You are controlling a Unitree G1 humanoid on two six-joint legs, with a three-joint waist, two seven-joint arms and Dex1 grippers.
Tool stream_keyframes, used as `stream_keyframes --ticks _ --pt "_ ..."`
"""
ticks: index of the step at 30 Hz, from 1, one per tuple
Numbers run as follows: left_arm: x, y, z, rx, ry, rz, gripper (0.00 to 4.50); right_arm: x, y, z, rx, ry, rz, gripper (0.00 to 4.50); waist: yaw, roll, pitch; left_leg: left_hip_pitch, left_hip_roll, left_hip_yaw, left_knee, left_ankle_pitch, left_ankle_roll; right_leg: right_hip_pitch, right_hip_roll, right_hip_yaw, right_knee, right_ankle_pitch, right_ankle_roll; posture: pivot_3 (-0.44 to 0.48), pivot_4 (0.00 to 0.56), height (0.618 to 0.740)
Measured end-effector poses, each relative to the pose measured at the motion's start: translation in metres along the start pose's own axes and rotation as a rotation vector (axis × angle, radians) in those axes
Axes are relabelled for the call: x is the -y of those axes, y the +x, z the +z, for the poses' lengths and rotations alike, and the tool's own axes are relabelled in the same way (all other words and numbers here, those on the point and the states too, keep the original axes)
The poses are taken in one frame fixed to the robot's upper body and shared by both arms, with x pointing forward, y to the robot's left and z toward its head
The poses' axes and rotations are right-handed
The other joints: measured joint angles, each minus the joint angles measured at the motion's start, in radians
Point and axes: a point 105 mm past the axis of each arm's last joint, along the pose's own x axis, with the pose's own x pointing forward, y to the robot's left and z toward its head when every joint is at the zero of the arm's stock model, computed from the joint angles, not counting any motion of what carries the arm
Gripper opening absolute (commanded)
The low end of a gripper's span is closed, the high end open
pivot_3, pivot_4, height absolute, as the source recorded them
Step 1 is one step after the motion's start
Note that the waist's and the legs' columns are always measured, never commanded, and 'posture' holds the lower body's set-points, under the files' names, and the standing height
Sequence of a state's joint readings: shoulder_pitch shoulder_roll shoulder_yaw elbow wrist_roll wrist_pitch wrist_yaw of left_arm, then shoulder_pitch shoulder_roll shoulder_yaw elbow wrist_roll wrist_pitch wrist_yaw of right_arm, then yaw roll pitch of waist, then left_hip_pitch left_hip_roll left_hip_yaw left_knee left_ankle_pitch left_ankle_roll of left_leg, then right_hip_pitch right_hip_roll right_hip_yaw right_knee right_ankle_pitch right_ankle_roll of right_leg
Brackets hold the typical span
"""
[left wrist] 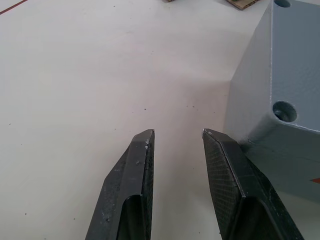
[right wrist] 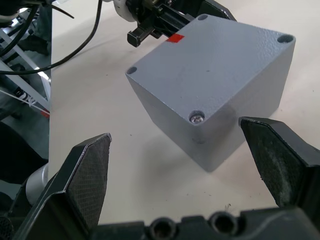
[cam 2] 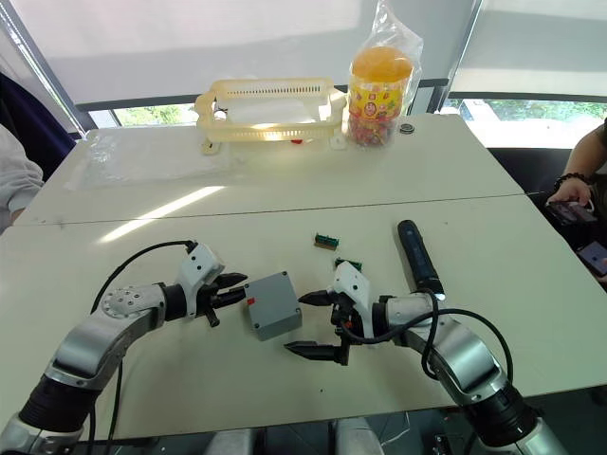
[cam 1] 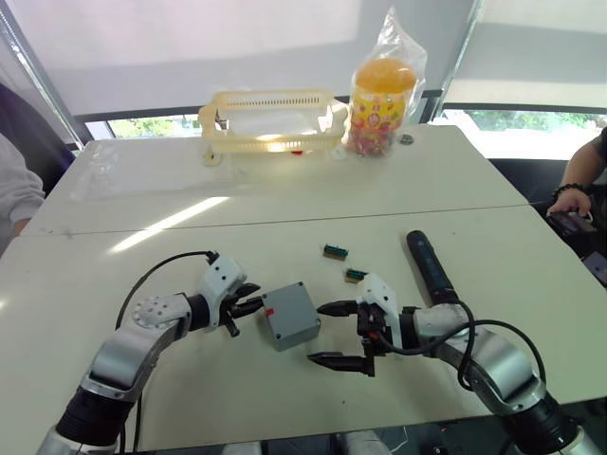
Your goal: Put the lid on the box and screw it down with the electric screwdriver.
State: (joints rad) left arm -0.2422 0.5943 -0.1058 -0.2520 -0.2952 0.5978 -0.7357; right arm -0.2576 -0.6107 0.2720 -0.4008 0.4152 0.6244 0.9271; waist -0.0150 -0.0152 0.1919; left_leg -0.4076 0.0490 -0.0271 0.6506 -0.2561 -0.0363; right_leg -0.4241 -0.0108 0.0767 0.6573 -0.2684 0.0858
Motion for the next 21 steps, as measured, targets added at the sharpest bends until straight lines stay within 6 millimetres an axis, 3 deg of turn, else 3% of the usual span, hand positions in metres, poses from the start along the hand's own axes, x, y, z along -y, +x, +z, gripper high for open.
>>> stream_keyframes --ticks 8,14,19,21 --pt "-0.001 0.001 0.000 -0.003 0.009 0.009 1.52 0.001 0.000 0.000 -0.006 -0.001 -0.020 4.48 0.000 0.000 0.000 0.000 0.000 0.000 0.000 0.000 0.000 0.000 0.000 0.000 0.001 0.000 0.000 0.000 0.150 0.740" --pt "-0.019 -0.041 -0.016 -0.101 0.014 0.067 1.52 0.002 -0.003 -0.007 -0.026 0.006 -0.033 4.48 -0.006 0.000 0.000 0.001 0.000 0.000 0.000 0.000 0.000 -0.001 0.000 0.000 0.005 -0.001 0.000 0.000 0.150 0.740" --pt "0.018 -0.044 -0.006 -0.063 -0.027 -0.114 1.52 0.002 -0.002 -0.005 -0.018 -0.004 -0.029 4.48 0.003 -0.001 0.000 0.001 0.000 0.000 0.002 0.000 0.000 0.000 -0.001 0.000 0.005 -0.001 0.000 0.000 0.150 0.740" --pt "0.024 -0.042 -0.004 -0.057 -0.023 -0.136 1.52 0.002 -0.002 -0.006 -0.021 -0.007 -0.031 4.48 0.001 -0.001 0.000 0.001 0.000 0.000 0.002 0.000 0.000 0.000 0.000 0.000 0.005 -0.001 0.000 0.000 0.150 0.740"
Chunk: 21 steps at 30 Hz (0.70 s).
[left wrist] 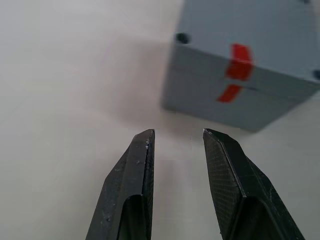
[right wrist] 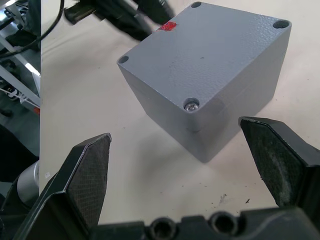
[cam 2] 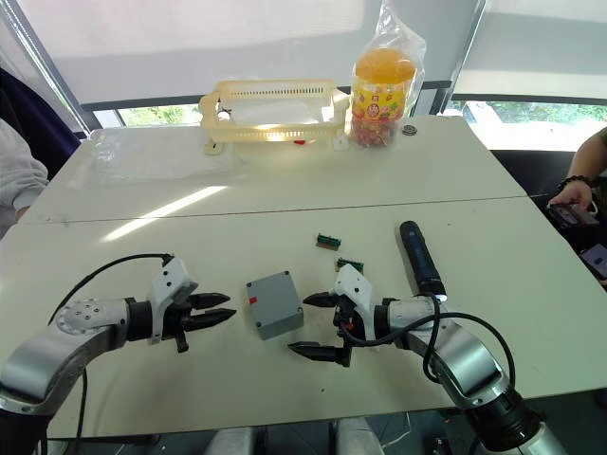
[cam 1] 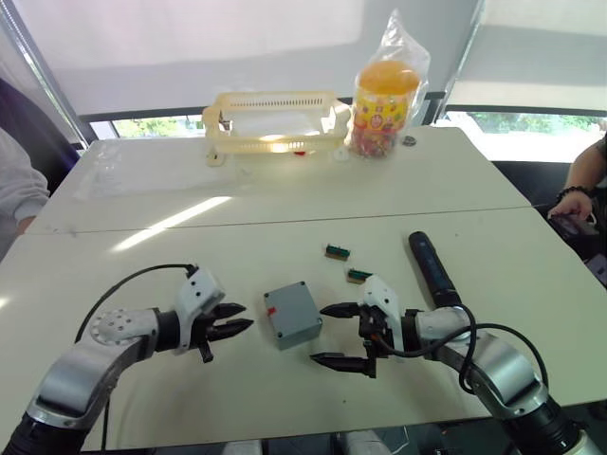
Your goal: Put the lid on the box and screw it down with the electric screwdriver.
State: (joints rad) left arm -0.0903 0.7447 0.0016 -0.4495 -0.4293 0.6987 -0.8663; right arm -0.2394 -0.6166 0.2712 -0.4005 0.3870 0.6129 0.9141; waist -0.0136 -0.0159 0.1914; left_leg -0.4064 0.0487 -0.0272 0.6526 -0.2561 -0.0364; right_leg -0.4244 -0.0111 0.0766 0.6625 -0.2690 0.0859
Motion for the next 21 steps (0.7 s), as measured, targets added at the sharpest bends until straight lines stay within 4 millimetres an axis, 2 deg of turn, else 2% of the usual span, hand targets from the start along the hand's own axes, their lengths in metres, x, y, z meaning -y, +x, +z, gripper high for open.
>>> stream_keyframes --ticks 5,14,21 --pt "0.008 0.014 -0.003 0.001 -0.016 -0.015 1.52 0.001 0.001 -0.001 -0.001 0.002 -0.002 4.48 -0.003 0.000 0.000 0.000 0.000 0.000 0.000 0.000 0.000 0.000 0.000 0.000 0.000 0.000 0.000 0.000 0.150 0.740" --pt "-0.011 0.031 0.001 0.011 -0.004 0.066 1.52 0.000 0.005 0.000 0.004 0.031 -0.017 4.48 -0.001 0.000 0.000 0.000 0.000 0.000 0.000 0.000 0.000 0.000 0.000 0.000 0.001 0.000 0.000 0.000 0.150 0.740" --pt "-0.014 0.034 0.002 0.022 0.016 0.078 1.52 0.000 0.006 -0.001 -0.001 0.036 -0.030 4.48 -0.001 0.000 0.000 0.000 0.000 0.000 0.000 0.000 0.000 0.000 0.000 0.000 0.001 0.000 0.000 0.000 0.150 0.740"
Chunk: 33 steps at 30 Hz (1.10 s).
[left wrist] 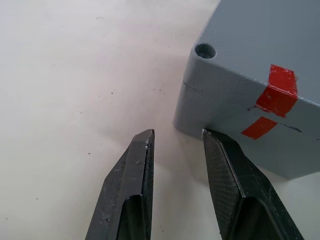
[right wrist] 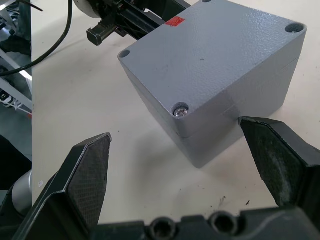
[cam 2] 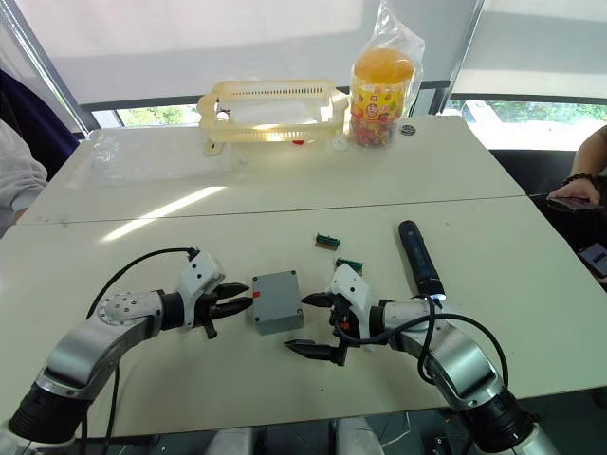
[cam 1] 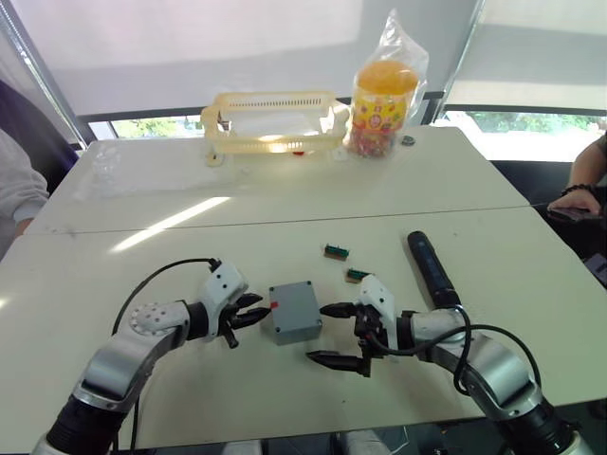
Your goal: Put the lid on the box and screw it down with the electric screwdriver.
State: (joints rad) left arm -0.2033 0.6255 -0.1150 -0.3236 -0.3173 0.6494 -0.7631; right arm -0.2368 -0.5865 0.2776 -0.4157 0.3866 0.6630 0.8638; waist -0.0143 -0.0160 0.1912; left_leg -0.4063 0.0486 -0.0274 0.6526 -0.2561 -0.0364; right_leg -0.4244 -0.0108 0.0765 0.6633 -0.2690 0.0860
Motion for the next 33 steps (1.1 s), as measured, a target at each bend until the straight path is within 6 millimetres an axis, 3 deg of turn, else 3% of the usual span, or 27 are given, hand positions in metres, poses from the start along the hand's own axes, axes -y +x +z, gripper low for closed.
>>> stream_keyframes --ticks 15,19,25,28,33 --pt "-0.002 0.006 0.008 0.022 0.024 0.018 1.52 0.002 -0.003 0.001 -0.006 -0.007 -0.023 4.48 -0.001 0.000 0.000 0.000 0.000 0.000 0.000 0.000 0.000 0.000 0.000 0.000 0.000 0.000 0.000 0.000 0.150 0.740" --pt "-0.008 -0.014 0.009 -0.010 0.031 0.008 1.52 0.021 -0.026 0.006 -0.011 -0.026 -0.113 4.48 -0.002 0.000 0.000 0.000 0.000 0.000 0.000 0.000 0.000 0.000 0.000 0.000 0.000 0.000 0.000 0.000 0.150 0.740" --pt "-0.007 -0.050 0.039 0.009 0.024 -0.096 1.52 0.048 -0.055 0.032 0.093 0.010 -0.229 4.48 -0.002 0.000 0.000 0.000 0.000 0.000 0.000 0.000 0.000 0.000 0.000 0.000 0.000 0.000 0.000 0.000 0.150 0.740" --pt "0.000 -0.057 0.055 0.004 0.053 -0.175 1.52 0.064 -0.057 0.038 0.121 0.019 -0.286 4.48 -0.004 0.000 0.000 0.000 0.000 0.000 0.000 0.000 0.000 0.000 0.000 0.000 0.000 0.000 0.000 0.000 0.150 0.740" --pt "0.007 -0.055 0.083 0.025 0.150 -0.230 1.52 0.095 -0.046 0.021 0.089 0.081 -0.399 4.48 -0.005 0.000 0.000 0.000 0.000 0.000 0.000 0.000 0.000 0.000 0.000 0.000 0.000 0.000 0.000 0.000 0.150 0.740"
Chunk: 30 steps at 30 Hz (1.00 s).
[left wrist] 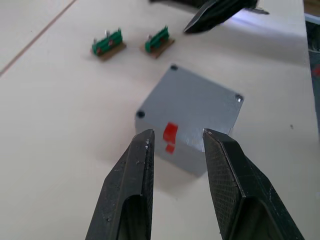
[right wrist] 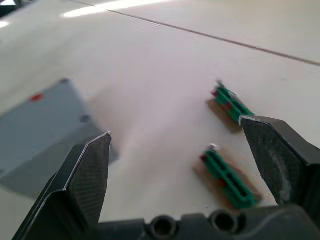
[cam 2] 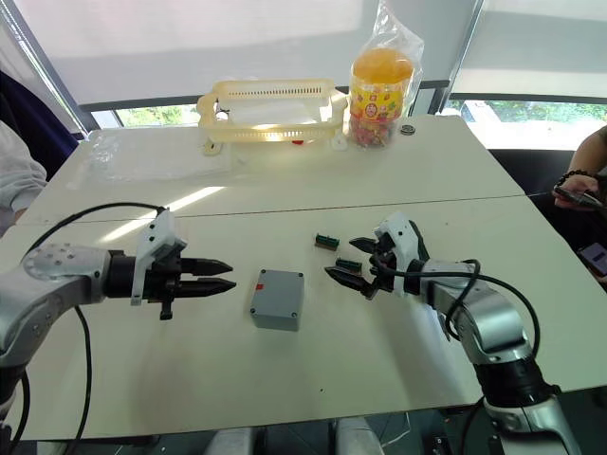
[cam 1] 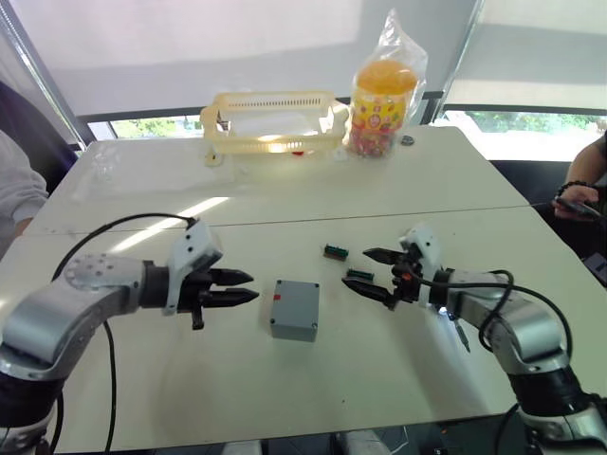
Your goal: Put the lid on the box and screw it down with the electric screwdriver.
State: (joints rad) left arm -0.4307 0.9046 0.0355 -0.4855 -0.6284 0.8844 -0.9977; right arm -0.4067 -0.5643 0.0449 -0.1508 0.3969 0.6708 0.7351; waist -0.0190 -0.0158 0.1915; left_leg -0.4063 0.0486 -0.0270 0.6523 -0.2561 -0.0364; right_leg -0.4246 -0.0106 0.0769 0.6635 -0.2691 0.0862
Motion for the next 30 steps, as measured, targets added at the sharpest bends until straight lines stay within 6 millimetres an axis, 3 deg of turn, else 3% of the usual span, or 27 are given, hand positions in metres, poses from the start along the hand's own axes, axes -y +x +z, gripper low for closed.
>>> stream_keyframes --ticks 2,5,23,24,26,30 --pt "0.002 0.006 0.004 -0.003 0.021 -0.014 1.52 0.004 0.005 -0.004 -0.012 0.004 -0.014 4.48 -0.001 0.000 0.000 0.000 0.000 0.000 0.000 0.000 0.000 0.000 0.000 0.000 0.000 0.000 0.000 0.000 0.150 0.740" --pt "0.003 0.013 0.006 0.007 0.021 -0.019 1.52 0.007 0.009 -0.003 -0.005 -0.008 -0.023 3.71 -0.001 0.000 0.000 0.000 0.000 0.000 0.000 0.000 0.000 0.000 0.000 0.000 0.000 0.000 0.000 0.000 0.150 0.740" --pt "0.005 0.022 0.001 0.014 0.000 -0.007 1.52 0.006 0.016 -0.011 -0.020 -0.049 -0.024 3.71 -0.001 0.000 0.000 0.000 0.000 0.000 0.000 0.000 0.000 0.000 0.000 0.000 0.000 0.000 0.000 0.000 0.150 0.740" --pt "0.005 0.023 0.001 0.015 0.001 -0.007 1.52 0.005 0.017 -0.012 -0.023 -0.051 -0.022 3.13 -0.001 0.000 0.000 0.000 0.000 0.000 0.000 0.000 0.000 0.000 0.000 0.000 0.000 0.000 0.000 0.000 0.150 0.740" --pt "0.005 0.023 -0.001 0.014 -0.003 -0.006 1.52 0.004 0.018 -0.013 -0.026 -0.050 -0.020 2.44 -0.001 0.000 0.000 0.000 0.000 0.000 0.000 0.000 0.000 0.000 0.000 0.000 0.001 0.000 0.000 0.000 0.150 0.740" --pt "0.005 0.024 -0.002 0.012 -0.009 -0.001 1.52 0.004 0.020 -0.017 -0.037 -0.043 -0.018 0.25 -0.001 0.000 0.000 0.000 0.000 0.000 0.000 0.000 0.000 0.000 0.000 0.000 0.001 0.000 0.000 0.000 0.150 0.740"
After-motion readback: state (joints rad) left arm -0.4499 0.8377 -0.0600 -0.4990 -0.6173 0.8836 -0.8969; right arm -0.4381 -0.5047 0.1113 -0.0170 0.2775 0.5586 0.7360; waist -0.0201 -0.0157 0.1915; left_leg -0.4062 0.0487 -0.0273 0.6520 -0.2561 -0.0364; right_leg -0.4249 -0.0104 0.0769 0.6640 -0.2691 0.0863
